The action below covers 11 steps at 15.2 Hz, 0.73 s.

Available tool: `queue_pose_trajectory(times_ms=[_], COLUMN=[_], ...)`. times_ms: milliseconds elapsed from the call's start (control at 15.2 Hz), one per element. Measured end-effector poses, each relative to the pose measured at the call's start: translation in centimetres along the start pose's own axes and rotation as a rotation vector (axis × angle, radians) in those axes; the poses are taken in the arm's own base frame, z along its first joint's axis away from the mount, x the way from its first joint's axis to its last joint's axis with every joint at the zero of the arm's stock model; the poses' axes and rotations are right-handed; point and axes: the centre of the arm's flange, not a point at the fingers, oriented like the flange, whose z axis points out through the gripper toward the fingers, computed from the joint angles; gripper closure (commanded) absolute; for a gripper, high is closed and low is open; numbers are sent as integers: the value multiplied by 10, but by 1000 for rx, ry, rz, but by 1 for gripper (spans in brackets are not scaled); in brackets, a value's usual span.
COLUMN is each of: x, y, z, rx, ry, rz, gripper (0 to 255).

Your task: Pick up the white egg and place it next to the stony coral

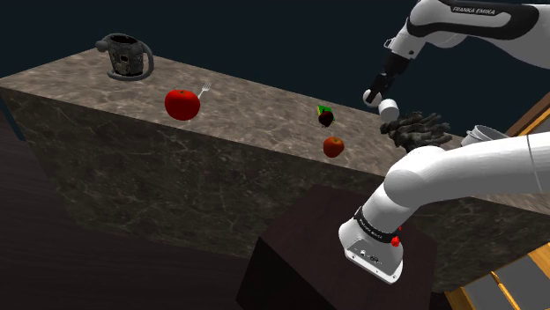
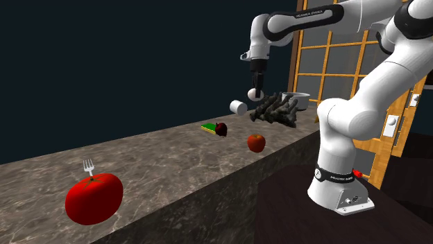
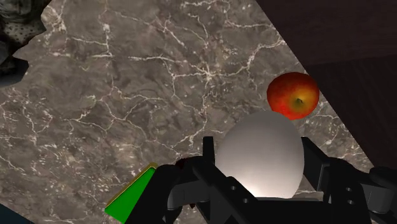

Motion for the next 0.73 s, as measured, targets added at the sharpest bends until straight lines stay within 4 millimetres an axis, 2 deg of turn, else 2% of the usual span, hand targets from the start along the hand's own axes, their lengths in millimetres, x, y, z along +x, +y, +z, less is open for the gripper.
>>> queue_pose_trajectory(times_ms=[726], x=[0], y=[-7], z=[-57], rx=[0], ry=[0], rz=[0], gripper=[255])
